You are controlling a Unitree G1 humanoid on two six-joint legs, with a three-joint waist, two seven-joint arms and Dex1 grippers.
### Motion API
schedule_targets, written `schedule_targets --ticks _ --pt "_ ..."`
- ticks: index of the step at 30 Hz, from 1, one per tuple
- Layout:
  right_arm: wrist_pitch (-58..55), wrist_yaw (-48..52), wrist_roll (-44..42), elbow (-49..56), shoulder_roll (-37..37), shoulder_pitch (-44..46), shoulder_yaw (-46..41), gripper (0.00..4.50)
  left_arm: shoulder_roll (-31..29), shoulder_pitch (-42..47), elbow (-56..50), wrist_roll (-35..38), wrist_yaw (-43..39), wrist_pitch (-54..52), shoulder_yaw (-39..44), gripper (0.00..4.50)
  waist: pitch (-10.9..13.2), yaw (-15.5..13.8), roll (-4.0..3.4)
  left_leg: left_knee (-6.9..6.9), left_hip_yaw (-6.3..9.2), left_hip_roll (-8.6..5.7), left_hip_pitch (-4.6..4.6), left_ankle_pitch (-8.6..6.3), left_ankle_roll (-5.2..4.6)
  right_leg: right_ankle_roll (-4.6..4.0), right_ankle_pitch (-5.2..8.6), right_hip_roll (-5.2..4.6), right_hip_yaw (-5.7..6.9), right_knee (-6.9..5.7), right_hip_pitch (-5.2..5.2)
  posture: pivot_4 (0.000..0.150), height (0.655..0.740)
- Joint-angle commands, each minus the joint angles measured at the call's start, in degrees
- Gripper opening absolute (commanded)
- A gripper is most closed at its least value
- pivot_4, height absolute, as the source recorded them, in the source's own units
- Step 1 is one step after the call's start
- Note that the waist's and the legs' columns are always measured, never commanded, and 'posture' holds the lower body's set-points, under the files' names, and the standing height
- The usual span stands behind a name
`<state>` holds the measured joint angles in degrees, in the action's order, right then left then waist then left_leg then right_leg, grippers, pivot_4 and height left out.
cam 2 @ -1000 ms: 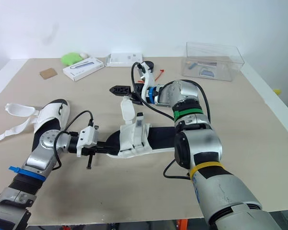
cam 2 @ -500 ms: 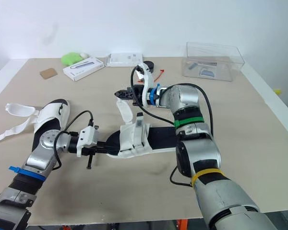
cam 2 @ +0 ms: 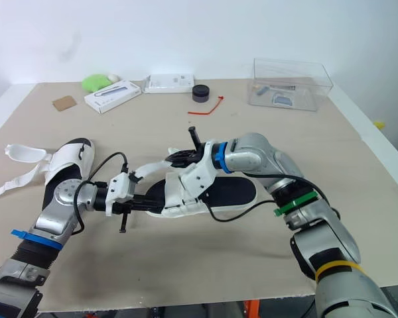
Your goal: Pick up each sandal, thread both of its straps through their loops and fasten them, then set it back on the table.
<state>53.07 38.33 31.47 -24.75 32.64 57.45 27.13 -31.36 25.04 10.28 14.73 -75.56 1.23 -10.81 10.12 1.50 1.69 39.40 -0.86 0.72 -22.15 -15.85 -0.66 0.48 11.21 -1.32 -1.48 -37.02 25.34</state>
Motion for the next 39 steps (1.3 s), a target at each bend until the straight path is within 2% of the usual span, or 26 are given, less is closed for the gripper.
schedule_targets --ticks 1,3,9,12,14,20,24,27,31,39 --pt "6.2 -6.4 6.4 -2.9 0.9 3.5 0.4 0.09 0.2 0.6 0.5 0.4 -0.1 -1.1 0.0 0.00 0.0 0.0 0.00 0.00 -0.02 0.01 0.00 0.00 0.00 -0.02 -0.01 0.01 0.00 0.00 -0.01 0.150 0.7400" --pt "7.3 -6.4 5.3 -3.8 0.5 4.0 0.5 0.09 0.3 0.7 0.6 0.5 -0.1 -1.2 0.0 0.00 0.0 0.0 0.01 0.00 -0.05 0.00 0.00 0.00 0.00 -0.30 -0.17 0.01 0.00 0.00 -0.01 0.150 0.7400" --pt "13.9 -8.2 1.6 -3.7 0.4 4.4 -0.2 0.09 0.4 0.8 0.5 1.1 -0.2 -2.3 0.3 0.00 0.0 -0.1 0.00 0.00 -0.04 0.00 -0.01 -0.01 -0.01 -0.30 -0.17 -0.03 -0.10 0.01 -0.01 0.150 0.7400" --pt "17.0 -8.3 -5.9 -4.8 0.6 3.8 -0.7 0.09 0.3 0.9 0.6 1.0 -0.3 -2.2 0.2 0.00 0.0 -0.1 0.01 0.00 -0.03 0.00 0.00 -0.01 -0.02 -0.29 -0.17 -0.03 -0.12 0.01 -0.01 0.150 0.7400" --pt "18.4 -7.8 -8.0 -4.8 0.8 4.0 -0.4 0.09 0.2 0.9 0.6 1.1 -0.4 -2.4 0.3 0.00 0.0 -0.1 0.01 0.00 -0.03 0.01 0.02 -0.01 -0.02 -0.29 -0.17 -0.03 -0.13 0.01 -0.01 0.150 0.7400" --pt "17.5 -4.6 -8.7 -2.5 1.0 2.8 1.6 0.09 0.0 0.8 0.3 1.2 -0.3 -2.4 0.2 0.00 0.0 -0.1 0.01 0.00 -0.04 0.02 0.06 0.00 -0.02 -0.29 -0.19 -0.02 -0.16 -0.01 -0.02 0.150 0.7400" --pt "12.0 2.8 -16.1 -0.3 2.3 0.7 5.4 0.09 0.0 0.7 0.2 1.2 -0.3 -2.4 0.2 0.00 0.0 -0.1 0.01 0.00 -0.03 0.04 0.06 -0.01 -0.03 -0.30 -0.18 0.00 -0.16 -0.01 -0.02 0.150 0.7400" --pt "6.4 8.3 -23.9 3.2 3.6 -0.8 6.2 0.89 0.0 0.6 0.1 1.1 -0.3 -2.5 0.1 0.00 0.0 -0.1 0.01 0.00 -0.02 0.05 0.05 -0.01 -0.05 -0.30 -0.18 -0.01 -0.16 0.00 -0.01 0.150 0.7400" --pt "-5.4 14.9 -33.9 10.4 6.1 -3.9 4.0 2.70 0.1 0.8 0.2 1.0 -0.4 -2.5 -0.1 0.00 0.0 -0.2 0.01 0.00 0.01 0.05 0.07 -0.02 -0.05 -0.30 -0.18 -0.02 -0.15 -0.01 -0.03 0.150 0.7400" --pt "-32.2 22.0 -48.3 30.4 15.6 -16.0 -4.4 2.70 0.1 1.1 0.8 1.1 -0.9 -2.4 -0.2 0.00 0.0 -0.4 0.01 0.00 0.12 0.04 0.05 -0.02 -0.06 -0.30 -0.15 -0.03 -0.06 0.00 -0.07 0.150 0.7400"
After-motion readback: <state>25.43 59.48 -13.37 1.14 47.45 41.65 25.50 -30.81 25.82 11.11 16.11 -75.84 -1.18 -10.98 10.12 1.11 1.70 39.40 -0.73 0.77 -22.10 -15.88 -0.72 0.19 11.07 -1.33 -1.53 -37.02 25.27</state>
